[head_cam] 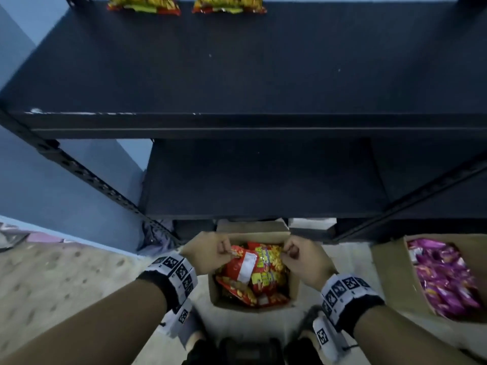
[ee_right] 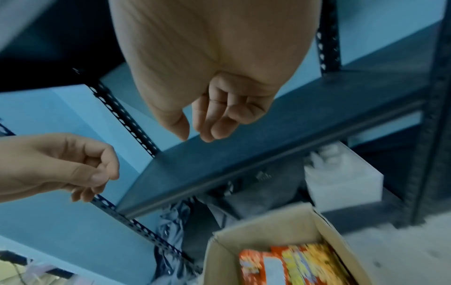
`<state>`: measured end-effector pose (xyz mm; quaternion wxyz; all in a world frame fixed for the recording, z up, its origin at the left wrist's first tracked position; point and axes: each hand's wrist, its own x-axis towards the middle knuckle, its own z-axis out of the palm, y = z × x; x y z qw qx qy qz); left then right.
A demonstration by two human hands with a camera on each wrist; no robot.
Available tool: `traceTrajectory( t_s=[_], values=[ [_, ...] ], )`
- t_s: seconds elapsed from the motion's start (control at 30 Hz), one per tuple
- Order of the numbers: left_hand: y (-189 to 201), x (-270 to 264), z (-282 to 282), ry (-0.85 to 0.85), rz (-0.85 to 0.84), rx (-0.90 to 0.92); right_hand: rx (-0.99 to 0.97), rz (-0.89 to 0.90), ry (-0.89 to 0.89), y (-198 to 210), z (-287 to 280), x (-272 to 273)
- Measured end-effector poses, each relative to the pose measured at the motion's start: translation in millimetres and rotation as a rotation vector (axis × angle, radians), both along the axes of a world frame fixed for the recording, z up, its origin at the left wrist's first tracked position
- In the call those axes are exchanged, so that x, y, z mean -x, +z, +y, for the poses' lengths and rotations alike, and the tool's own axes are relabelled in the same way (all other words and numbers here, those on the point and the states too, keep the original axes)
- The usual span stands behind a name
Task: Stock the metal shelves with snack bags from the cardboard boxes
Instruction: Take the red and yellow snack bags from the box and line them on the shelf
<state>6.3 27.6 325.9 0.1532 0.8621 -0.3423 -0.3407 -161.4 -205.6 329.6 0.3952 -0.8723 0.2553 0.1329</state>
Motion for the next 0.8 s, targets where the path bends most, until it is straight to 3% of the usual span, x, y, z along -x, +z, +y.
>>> traceTrajectory(
  t_s=[0.23, 0.37, 0.53, 0.8],
  values=[
    [-135.3, 24.7, -8.7, 0.126, 0.149, -0.070, -0.041, 0.323, -0.029, -130.2, -2.7, 34.0],
    [-203.3, 26.4, -17.5, 0.124, 0.152, -0.117, -0.071, 0.485, -0.018, -203.9, 0.8, 41.2],
    [-296.9, 11.7, -40.9, 0.087, 0.053, -0.185, -0.099, 0.526, -0.010, -298.8, -6.0, 21.3],
    [-443.3, -16.5, -73.0, -0.029, -0.061, -0.136, 0.007, 0.546, 0.112, -440.3, -33.2, -34.1]
  ],
)
